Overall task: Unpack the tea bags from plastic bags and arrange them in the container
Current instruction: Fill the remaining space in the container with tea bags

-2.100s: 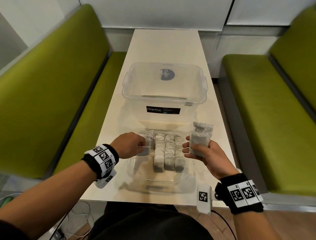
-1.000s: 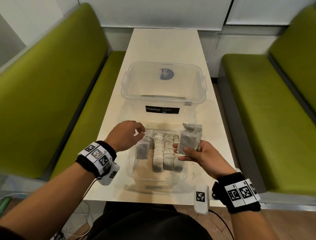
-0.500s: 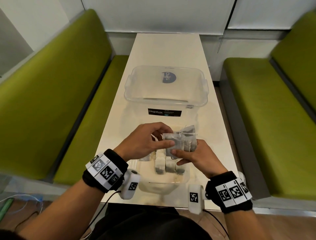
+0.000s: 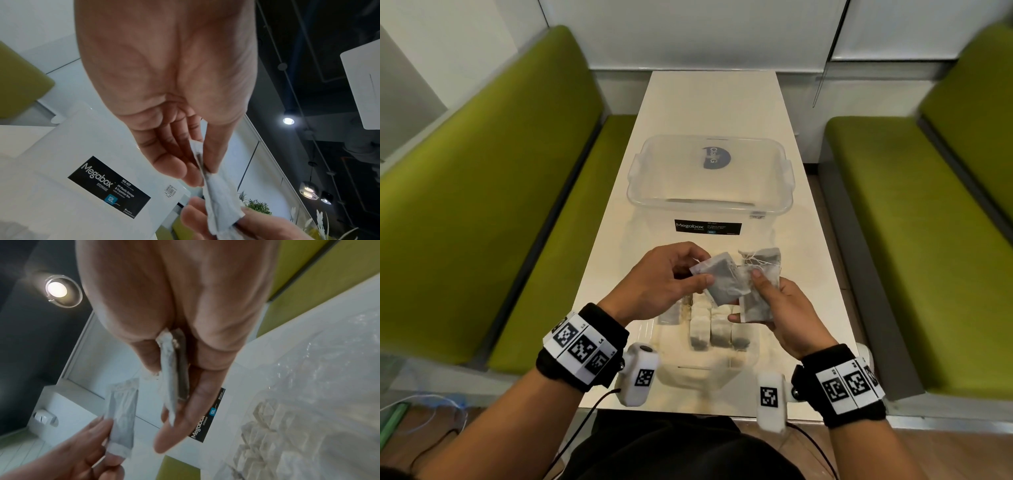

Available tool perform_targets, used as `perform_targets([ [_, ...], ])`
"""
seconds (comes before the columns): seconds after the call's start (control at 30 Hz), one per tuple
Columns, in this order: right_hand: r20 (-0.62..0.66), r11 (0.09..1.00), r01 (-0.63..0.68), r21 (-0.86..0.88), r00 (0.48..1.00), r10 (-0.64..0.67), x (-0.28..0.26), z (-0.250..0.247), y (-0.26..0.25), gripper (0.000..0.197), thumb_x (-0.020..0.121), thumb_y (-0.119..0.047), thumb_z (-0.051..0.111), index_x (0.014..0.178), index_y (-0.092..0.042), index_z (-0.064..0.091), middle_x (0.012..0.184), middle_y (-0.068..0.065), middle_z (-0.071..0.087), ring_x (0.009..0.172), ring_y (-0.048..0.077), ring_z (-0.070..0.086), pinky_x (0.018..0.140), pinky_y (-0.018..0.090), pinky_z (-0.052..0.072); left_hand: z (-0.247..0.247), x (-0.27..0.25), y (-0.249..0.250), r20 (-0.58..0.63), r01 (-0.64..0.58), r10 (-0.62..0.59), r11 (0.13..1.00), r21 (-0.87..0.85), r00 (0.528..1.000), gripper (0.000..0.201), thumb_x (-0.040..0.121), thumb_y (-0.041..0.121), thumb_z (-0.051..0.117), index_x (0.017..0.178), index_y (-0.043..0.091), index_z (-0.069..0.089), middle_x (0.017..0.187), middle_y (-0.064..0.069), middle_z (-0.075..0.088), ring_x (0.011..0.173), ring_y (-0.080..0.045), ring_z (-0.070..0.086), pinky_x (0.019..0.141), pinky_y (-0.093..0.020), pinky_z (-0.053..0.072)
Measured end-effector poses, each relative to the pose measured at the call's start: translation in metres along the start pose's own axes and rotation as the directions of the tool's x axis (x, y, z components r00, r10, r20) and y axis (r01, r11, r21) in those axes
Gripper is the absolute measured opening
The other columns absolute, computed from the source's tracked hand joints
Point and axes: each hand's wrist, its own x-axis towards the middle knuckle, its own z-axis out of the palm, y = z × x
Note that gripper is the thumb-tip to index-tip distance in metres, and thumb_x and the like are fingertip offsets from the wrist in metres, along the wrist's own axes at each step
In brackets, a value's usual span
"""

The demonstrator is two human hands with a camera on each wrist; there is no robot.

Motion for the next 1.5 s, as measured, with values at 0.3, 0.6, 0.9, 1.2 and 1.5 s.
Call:
perform_targets([
  [0.3,-0.071,0.999,0.020,0.038,0.997,-0.017,0.007,0.004,0.002,0.051,0.088,-0.050,0.067,0.119,-0.009,0.072,0.113,0.022,0.072,0.085,0.028,0.065,0.059,0.035,0.055,0.005,-0.001,-0.003,0.025,0.005,-0.005,1.000,-0.015,1.000,0.015,0.091,0.014,0.075,0.104,0.016,0.068,0.090,-0.007,0.078,0.078,-0.019,0.073,0.072,-0.029,0.056],
  [0.6,-0.234,0.990,-0.111,0.083,0.964,0.127,0.017,-0.020,0.013,0.032,0.107,-0.029,0.047,0.107,-0.008,0.071,0.079,0.010,0.064,0.062,0.020,0.059,0.058,0.031,0.051,-0.009,-0.013,0.008,-0.032,-0.089,0.087,0.992,-0.093,0.996,0.010,0.094,0.006,0.070,0.103,0.005,0.066,0.096,-0.011,0.076,0.077,-0.021,0.070,0.072,-0.032,0.058],
  [0.9,-0.070,0.995,-0.013,0.094,0.997,0.020,0.008,-0.012,0.003,0.037,0.083,-0.038,0.077,0.105,-0.008,0.071,0.085,0.009,0.067,0.061,0.018,0.054,0.060,0.031,0.052,-0.014,-0.015,-0.001,-0.036,-0.017,0.015,0.998,-0.063,0.999,0.014,0.093,0.008,0.072,0.104,0.006,0.064,0.090,-0.009,0.078,0.078,-0.023,0.074,0.072,-0.035,0.058],
  [1.2,0.072,0.962,0.134,-0.236,0.990,-0.120,0.002,0.007,-0.009,0.018,0.085,-0.006,0.080,0.099,0.001,0.072,0.066,-0.001,0.069,0.055,0.013,0.057,0.053,0.021,0.048,-0.003,-0.011,-0.004,0.019,0.017,-0.016,0.999,-0.038,1.000,0.028,0.091,0.019,0.076,0.112,0.016,0.057,0.086,-0.009,0.077,0.080,-0.026,0.074,0.074,-0.030,0.059],
  [1.5,-0.019,0.960,0.075,-0.271,0.996,-0.083,0.009,0.000,0.005,0.015,0.086,-0.009,0.080,0.098,-0.002,0.073,0.070,0.005,0.073,0.057,0.014,0.061,0.053,0.025,0.052,-0.013,-0.006,-0.008,-0.069,-0.039,0.053,0.982,0.184,0.996,0.012,0.092,0.028,0.073,0.102,0.021,0.077,0.091,0.008,0.078,0.085,-0.009,0.073,0.076,-0.025,0.058],
])
